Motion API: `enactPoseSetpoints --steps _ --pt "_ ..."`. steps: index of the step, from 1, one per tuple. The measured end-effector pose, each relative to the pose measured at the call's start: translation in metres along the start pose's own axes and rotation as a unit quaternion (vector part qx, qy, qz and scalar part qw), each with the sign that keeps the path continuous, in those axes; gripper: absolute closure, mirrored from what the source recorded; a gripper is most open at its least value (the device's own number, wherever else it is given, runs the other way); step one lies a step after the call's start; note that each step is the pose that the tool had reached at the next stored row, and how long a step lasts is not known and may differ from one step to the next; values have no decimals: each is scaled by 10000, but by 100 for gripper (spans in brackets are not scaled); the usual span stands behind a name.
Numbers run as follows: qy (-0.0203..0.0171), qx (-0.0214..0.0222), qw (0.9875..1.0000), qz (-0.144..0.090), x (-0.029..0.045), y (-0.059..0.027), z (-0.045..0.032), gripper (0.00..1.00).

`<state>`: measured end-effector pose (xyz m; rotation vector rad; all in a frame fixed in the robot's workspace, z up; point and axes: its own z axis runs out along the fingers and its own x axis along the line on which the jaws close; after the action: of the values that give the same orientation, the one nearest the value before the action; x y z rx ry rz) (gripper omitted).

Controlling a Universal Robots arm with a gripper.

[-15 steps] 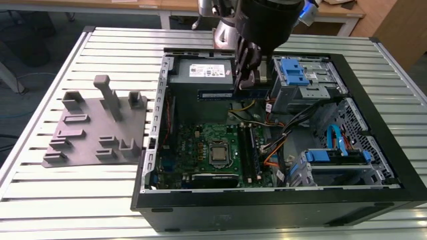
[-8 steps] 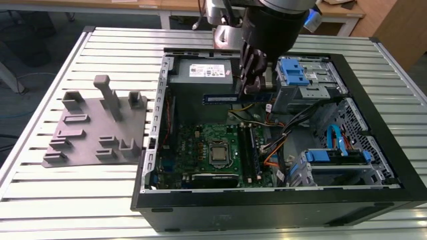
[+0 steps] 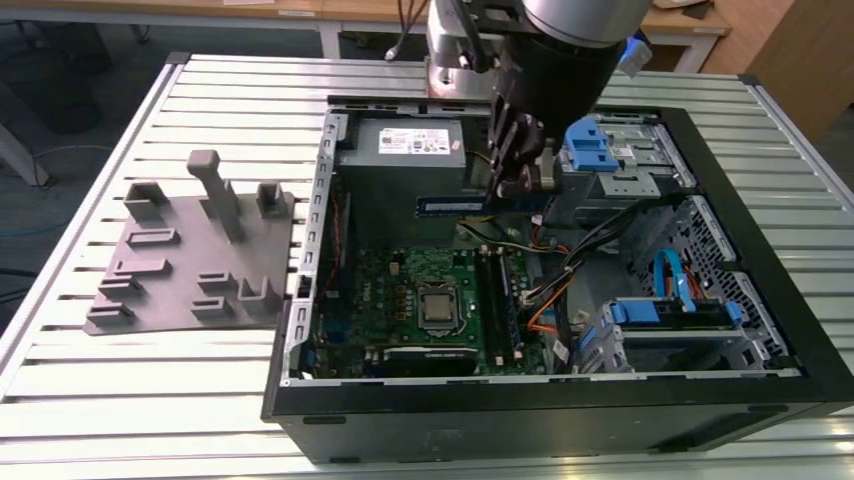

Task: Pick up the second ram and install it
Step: 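Pick up the second ram and move it above second insertion slot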

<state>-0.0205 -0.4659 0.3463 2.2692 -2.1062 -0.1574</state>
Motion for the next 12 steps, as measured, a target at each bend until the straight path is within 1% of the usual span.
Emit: enactPoseSetpoints --steps 6,12 --pt "0 -7 10000 0 10 -89 79 89" --pt "-1 -11 10000 0 18 -156 167 89"
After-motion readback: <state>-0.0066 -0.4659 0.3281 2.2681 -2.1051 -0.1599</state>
